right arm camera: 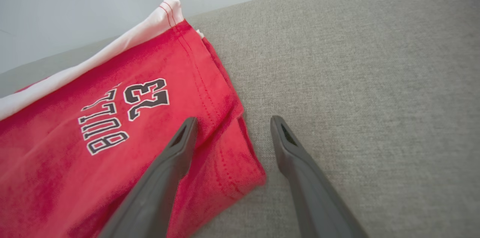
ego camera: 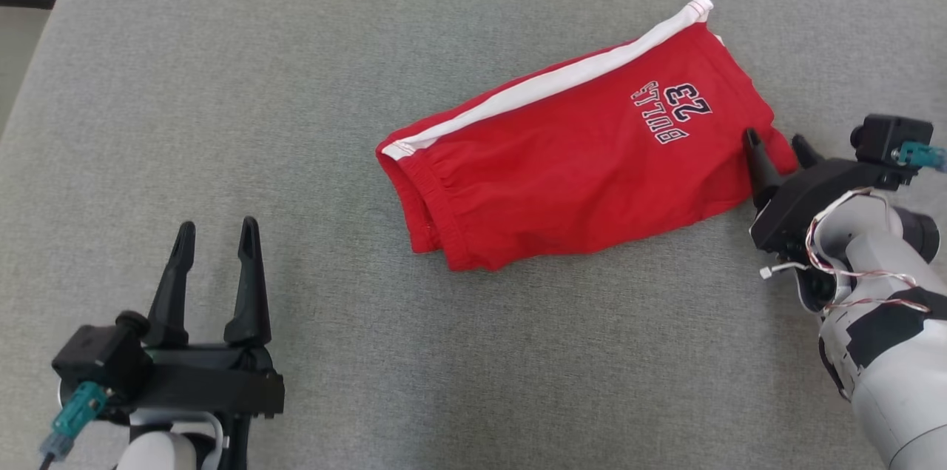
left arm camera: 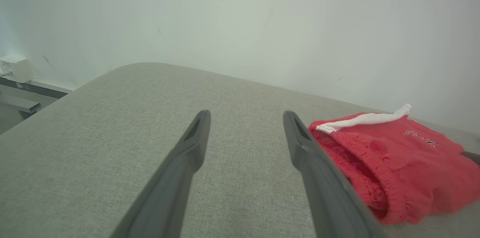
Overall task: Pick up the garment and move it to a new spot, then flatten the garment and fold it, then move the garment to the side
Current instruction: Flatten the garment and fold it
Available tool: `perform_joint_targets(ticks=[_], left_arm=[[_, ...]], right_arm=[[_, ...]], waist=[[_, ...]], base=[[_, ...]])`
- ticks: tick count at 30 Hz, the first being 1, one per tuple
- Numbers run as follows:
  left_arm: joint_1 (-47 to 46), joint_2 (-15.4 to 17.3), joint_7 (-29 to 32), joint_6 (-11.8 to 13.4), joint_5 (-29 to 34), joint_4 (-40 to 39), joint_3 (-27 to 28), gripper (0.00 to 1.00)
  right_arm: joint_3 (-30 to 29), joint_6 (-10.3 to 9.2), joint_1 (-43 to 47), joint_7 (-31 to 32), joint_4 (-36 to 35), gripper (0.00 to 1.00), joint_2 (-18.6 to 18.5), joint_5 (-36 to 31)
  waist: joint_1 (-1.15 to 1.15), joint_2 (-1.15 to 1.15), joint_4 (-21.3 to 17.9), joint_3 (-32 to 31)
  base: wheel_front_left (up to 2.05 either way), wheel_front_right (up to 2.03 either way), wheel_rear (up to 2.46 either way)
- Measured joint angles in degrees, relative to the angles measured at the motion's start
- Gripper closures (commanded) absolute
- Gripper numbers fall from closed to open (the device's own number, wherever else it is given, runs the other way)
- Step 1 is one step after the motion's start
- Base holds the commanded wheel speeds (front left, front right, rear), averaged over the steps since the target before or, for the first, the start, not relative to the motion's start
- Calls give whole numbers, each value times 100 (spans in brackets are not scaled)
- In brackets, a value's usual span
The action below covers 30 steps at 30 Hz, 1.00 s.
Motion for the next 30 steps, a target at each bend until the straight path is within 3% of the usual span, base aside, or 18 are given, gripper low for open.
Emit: perform_joint_targets(ticks=[4, 5, 6, 8, 16, 30], left_arm=[[125, -53, -1, -9, 52, 8, 31, 0], [131, -58, 0, -10, 64, 10, 32, 0], [131, -65, -1, -12, 73, 12, 33, 0], [131, -71, -1, -35, 82, 30, 31, 0], [232, -79, 0, -44, 126, 65, 31, 0], [450, -85, -1, -44, 231, 84, -100, 0]], right_arm=[[31, 0, 29, -30, 176, 0, 22, 79], [40, 1, 29, -21, 218, 30, 27, 120], [42, 0, 28, -16, 255, 70, 40, 159], [51, 0, 24, -4, 338, 100, 53, 205], [169, 0, 192, -247, 324, 100, 146, 466], [375, 0, 1026, -393, -227, 100, -160, 1251]], waist=[[0, 0, 63, -25], [0, 0, 75, -30], [0, 0, 86, -34], [0, 0, 100, -44], [1, 0, 21, -203], [1, 0, -302, -620]], base=[[0, 0, 0], [0, 0, 0], [0, 0, 0], [0, 0, 0], [0, 0, 0], [0, 0, 0]])
